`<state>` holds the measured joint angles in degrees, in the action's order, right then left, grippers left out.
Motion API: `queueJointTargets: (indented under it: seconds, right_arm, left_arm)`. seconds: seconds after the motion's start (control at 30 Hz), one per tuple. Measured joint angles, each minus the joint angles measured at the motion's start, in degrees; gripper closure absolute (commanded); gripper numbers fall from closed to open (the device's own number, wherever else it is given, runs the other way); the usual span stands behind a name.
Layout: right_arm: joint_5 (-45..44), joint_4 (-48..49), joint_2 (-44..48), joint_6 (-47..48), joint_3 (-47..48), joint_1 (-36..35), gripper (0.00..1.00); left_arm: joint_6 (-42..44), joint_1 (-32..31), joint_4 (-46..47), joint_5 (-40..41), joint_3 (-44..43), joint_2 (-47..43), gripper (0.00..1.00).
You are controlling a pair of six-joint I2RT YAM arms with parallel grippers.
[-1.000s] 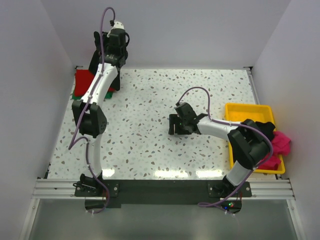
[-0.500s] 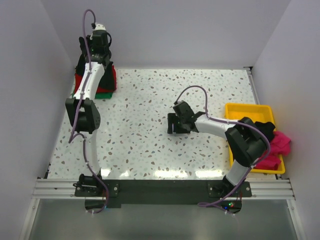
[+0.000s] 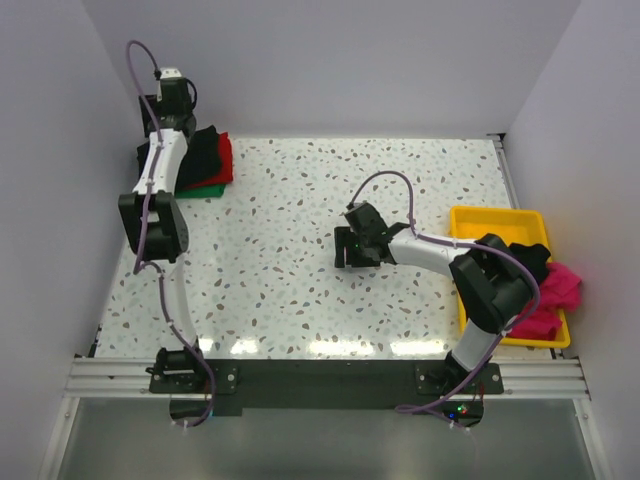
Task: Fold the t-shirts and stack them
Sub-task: Neatly place the folded tshirt to the corner, then reset both grippers
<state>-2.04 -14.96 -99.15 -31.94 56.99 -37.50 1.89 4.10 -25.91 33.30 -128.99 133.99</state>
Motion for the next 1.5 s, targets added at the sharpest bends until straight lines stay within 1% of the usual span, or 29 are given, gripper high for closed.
queueJointTargets:
  seconds: [0.17,0.27,0.4,0.47,0.57,0.7,0.8,1.0,1.13,1.23,1.37,1.5]
  right_arm:
    - [0.0,0.0,0.0,0.0,0.0,0.0,0.32]
    - [0.0,0.0,0.1,0.1,0.0,0.0,0.32]
    - [0.0,-0.6,0.3,0.1,0.0,0.0,0.32]
    - [0.0,-1.4,0.6,0.1,0.0,0.0,0.31]
    - [-0.1,-3.3,1.4,0.5,0.0,0.0,0.31]
    - [-0.9,-6.3,4.8,0.7,0.0,0.0,0.31]
    - [-1.9,-7.8,10.4,0.9,0.0,0.0,0.31]
    - [-4.7,-9.3,23.3,1.1,0.0,0.0,0.31]
    - [-6.7,-10.3,29.9,1.1,-1.2,0.0,0.31]
    - [-8.1,-11.5,34.6,1.1,-3.8,0.0,0.31]
    - [-10.5,-12.4,39.2,0.9,-6.4,0.0,0.28]
    - [-12.1,-13.0,40.3,0.6,-6.9,0.0,0.29]
  left_arm:
    - [-6.0,-1.0,1.3,-5.0,5.2,-6.6,0.18]
    - [-10.8,-1.2,2.1,-9.0,9.8,-11.5,0.18]
    - [-16.8,-1.9,4.0,-13.6,19.8,-19.4,0.18]
    - [-19.2,-3.4,4.8,-14.1,25.2,-23.3,0.18]
    - [-21.7,-8.5,6.6,-13.8,34.3,-28.9,0.18]
    - [-24.4,-19.9,8.6,-13.0,47.2,-36.3,0.17]
    - [-26.2,-26.6,9.1,-13.4,56.4,-42.1,0.17]
    - [-29.8,-35.2,9.6,-12.8,70.7,-55.2,0.17]
    - [-31.8,-40.2,10.4,-14.0,78.1,-62.8,0.16]
    - [-32.8,-42.6,11.1,-15.5,82.0,-66.1,0.16]
    - [-33.0,-43.3,11.5,-17.6,85.7,-68.3,0.16]
    - [-33.5,-43.3,11.8,-19.6,87.2,-69.2,0.16]
